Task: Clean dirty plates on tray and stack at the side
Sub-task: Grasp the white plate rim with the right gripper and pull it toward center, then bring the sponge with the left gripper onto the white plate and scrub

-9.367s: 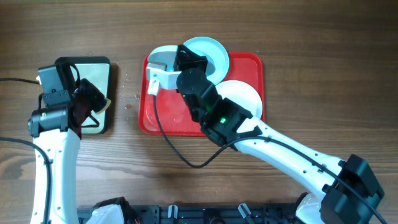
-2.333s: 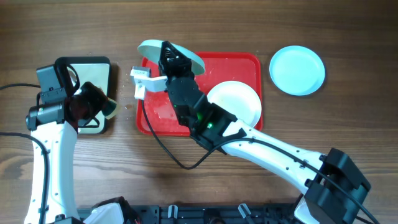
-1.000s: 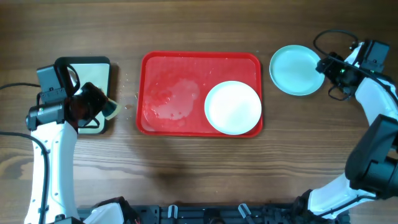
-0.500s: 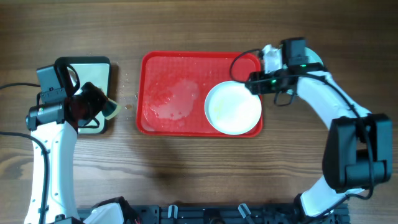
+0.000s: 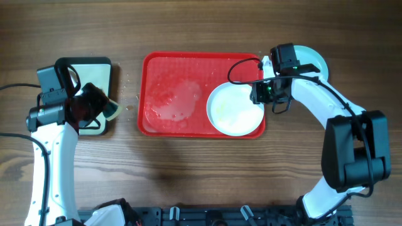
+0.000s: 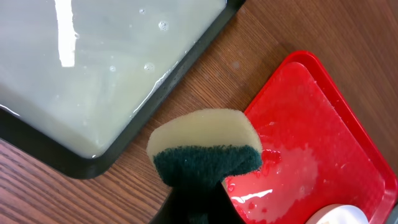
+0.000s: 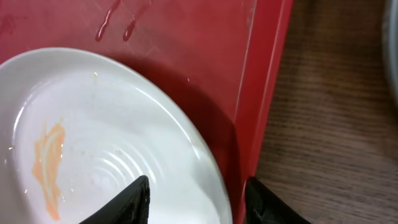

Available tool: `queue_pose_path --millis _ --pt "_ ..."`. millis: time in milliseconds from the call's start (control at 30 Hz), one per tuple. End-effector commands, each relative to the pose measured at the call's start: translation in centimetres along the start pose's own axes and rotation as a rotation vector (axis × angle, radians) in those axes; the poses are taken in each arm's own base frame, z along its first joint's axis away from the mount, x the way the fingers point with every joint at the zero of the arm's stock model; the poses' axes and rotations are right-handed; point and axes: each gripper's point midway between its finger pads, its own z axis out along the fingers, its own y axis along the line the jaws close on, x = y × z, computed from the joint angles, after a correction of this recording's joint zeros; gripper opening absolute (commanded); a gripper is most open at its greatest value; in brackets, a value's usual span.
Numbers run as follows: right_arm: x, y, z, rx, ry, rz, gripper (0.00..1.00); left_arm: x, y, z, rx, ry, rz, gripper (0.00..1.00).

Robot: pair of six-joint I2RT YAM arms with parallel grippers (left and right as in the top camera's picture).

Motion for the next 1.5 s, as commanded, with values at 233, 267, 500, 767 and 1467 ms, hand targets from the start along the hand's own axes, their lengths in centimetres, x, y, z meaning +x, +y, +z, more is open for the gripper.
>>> queue_pose_path --millis 233,267,500,767,1467 --pt "2.4 6.7 1.2 -0.175 0.089 -0.041 0.5 0.0 -0.1 0.2 0.01 0.002 0.016 0.05" --pt "2.4 6.6 1.4 -0.137 0.081 -0.06 0.52 0.0 -0.1 0.2 0.01 0.002 0.016 0.05" --pt "2.9 3.5 1.7 0.067 0.085 0.098 0.43 0.0 -0.1 0.2 0.013 0.004 0.016 0.06" --pt "5.4 4.6 3.1 0.065 0.127 0.151 0.38 0.0 -0.1 0.2 0.013 0.004 0.016 0.05" --pt "-5.0 11.0 1.8 -0.193 -0.312 -0.219 0.05 4.2 -7.3 0.9 0.312 0.125 0.147 0.04"
